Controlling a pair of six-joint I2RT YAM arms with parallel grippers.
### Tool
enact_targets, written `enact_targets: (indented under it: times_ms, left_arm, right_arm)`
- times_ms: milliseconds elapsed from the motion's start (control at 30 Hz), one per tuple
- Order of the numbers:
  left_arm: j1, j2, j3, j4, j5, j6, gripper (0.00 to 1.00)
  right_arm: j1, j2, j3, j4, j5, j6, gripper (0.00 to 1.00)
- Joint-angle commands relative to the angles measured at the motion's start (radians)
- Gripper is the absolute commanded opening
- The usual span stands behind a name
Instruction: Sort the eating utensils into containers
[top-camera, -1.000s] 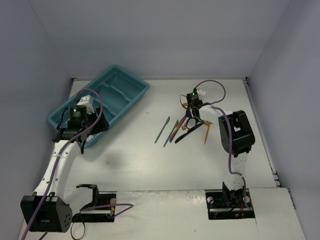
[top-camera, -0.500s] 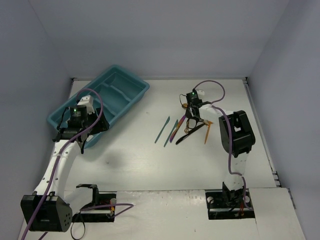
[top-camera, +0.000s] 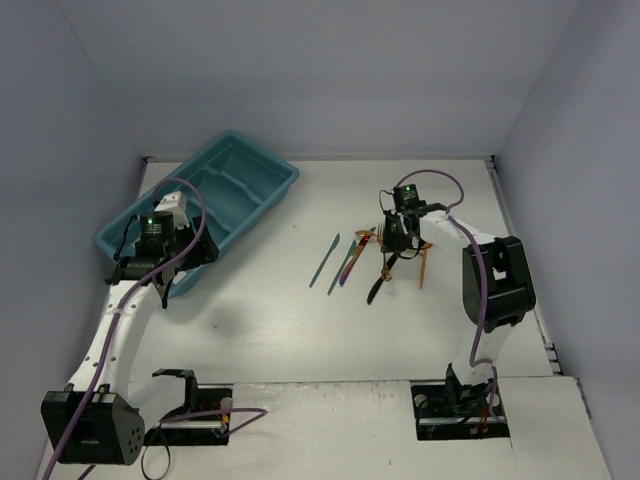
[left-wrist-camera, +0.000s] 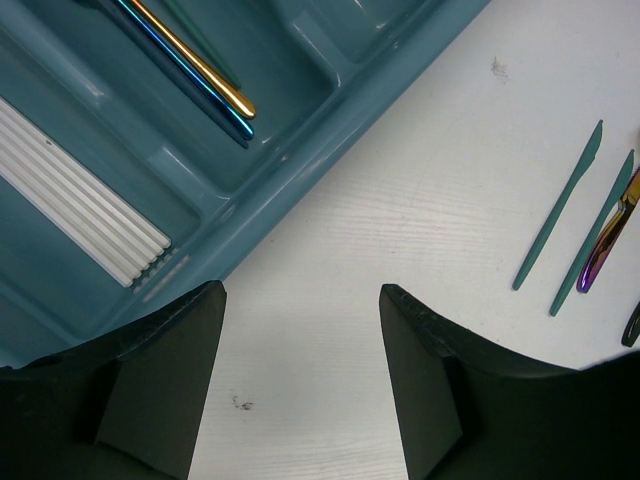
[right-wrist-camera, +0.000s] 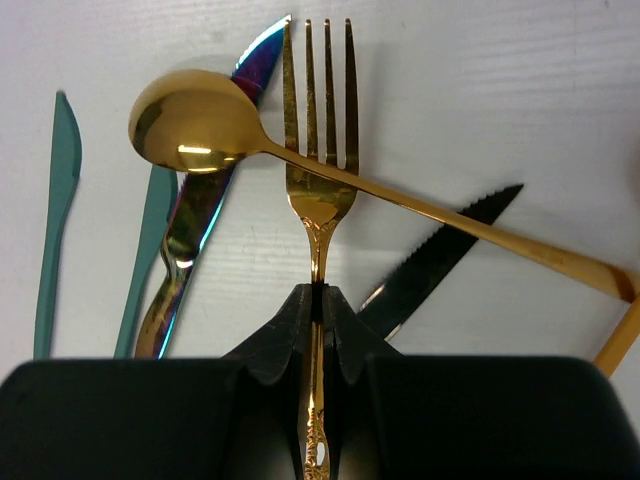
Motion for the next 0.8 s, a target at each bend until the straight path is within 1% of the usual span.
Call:
enact_targets:
  times_ms: [0,233,400,600,767]
  left_arm:
    - [0.002,-0.018,0.040,0.039,0.012,0.013,0.60]
    - [0.002,-0.017,0.040,0.042,0.025,0.013,0.60]
    - [0.002,-0.018,0.040,0.043,0.031,0.015,0.60]
    - [0.002,-0.021,0.037,0.041,0.030,0.016,0.60]
    - [0.002,-0.023,0.035,0.045,0.030,0.016,0.60]
  right_arm:
    - [-0.026,-0.098,-0.024,-0.050,-0.134,-0.056,0.00]
    - [-0.054,-0.144,-0.043,-0.098,-0.267,-0.089,0.00]
    - [-0.061,-0.155,-0.001,-0.097,-0.404,-0.073,0.00]
    - [-0.061,-0.164,0.044,-0.092,-0.520,-0.063,0.00]
    - [-0.065,-0.247,0.103,-0.090,-0.540,-0.073,0.00]
